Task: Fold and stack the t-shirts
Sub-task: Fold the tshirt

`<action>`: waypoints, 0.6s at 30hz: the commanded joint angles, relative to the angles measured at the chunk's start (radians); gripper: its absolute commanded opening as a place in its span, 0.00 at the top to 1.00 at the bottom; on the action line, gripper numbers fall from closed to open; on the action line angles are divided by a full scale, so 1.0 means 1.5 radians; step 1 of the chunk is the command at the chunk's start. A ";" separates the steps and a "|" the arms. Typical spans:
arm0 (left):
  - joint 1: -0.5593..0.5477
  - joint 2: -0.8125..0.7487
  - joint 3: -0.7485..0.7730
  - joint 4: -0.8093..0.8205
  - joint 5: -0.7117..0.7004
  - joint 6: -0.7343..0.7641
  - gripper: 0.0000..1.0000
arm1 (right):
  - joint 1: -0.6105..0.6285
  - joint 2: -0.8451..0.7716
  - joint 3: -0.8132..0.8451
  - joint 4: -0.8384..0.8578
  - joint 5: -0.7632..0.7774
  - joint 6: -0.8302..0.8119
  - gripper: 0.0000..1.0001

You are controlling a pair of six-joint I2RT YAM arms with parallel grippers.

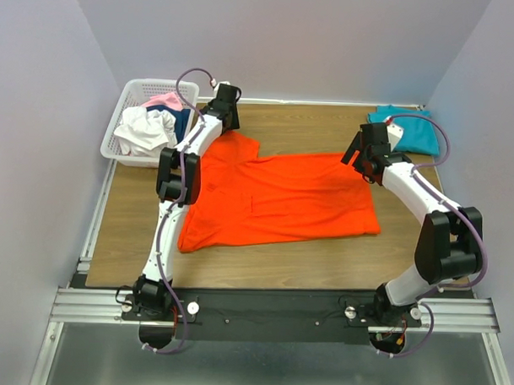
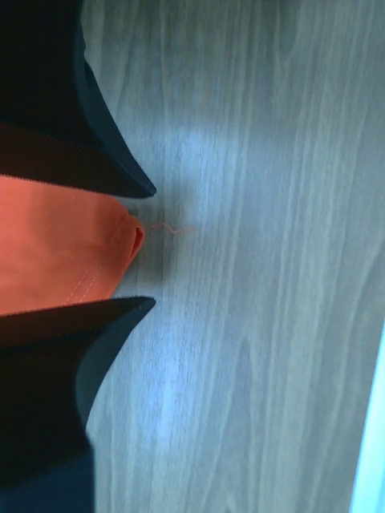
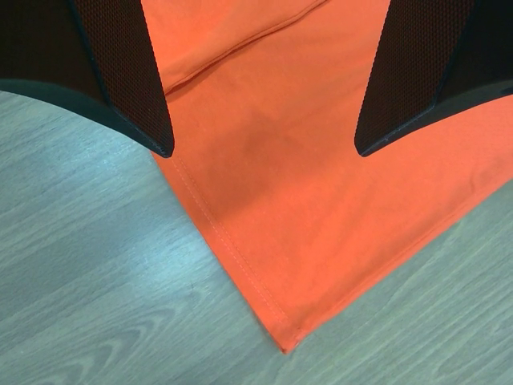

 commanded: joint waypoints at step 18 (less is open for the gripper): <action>-0.012 -0.056 -0.063 0.018 0.040 0.015 1.00 | -0.007 0.172 0.179 0.010 0.044 -0.003 0.00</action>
